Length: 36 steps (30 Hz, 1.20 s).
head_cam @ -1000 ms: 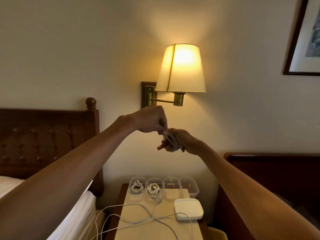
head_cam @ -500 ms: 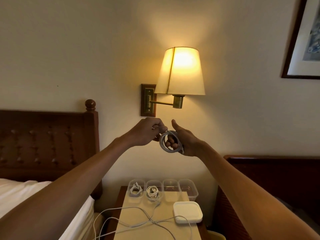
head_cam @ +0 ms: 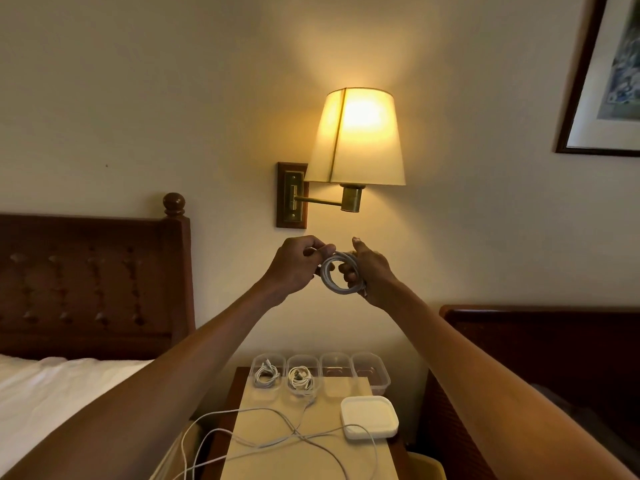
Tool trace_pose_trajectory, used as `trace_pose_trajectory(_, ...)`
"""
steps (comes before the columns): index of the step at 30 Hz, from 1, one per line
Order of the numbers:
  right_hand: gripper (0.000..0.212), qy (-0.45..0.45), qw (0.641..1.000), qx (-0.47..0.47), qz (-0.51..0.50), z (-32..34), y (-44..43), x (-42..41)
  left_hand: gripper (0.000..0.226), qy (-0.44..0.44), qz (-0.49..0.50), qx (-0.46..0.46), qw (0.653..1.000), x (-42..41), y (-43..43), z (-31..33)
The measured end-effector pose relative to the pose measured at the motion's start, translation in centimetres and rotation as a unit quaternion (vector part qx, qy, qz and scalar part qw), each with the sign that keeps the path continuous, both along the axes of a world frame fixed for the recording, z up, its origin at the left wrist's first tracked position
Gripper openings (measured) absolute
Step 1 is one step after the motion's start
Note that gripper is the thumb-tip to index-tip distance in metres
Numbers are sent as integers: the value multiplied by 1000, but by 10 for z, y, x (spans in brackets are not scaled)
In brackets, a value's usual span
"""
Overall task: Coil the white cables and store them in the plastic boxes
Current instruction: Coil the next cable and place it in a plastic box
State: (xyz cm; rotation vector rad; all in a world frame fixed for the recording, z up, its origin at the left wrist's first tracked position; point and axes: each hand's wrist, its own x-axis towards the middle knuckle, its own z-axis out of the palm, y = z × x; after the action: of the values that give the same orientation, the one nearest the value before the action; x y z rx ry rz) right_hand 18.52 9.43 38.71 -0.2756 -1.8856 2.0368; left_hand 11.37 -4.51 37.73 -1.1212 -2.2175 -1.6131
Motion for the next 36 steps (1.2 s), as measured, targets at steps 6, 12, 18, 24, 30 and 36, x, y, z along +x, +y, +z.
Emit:
trace_pose_trajectory(6,54,50,994,95,-3,-2,-2,0,25,-35,-17,38,998,-3,-1,0)
trace_pose_trajectory(12,33,38,981,187,-44,-7,-9,4,24,81,43,16,996,-4,1,-6)
trace_pose_trajectory(18,30,66,970,217,-84,-7,-9,5,10,359,30,-120,925,-13,-14,7)
trace_pose_trajectory(24,33,122,962,241,-45,-9,-21,1,14,464,65,-122,875,-16,-17,20)
trace_pose_trajectory(30,16,168,934,307,-68,-17,-24,3,14,257,52,-53,964,-6,-13,14)
trace_pose_trajectory(36,13,168,932,316,-61,-11,-9,0,15,-83,-48,-26,995,-2,-14,18)
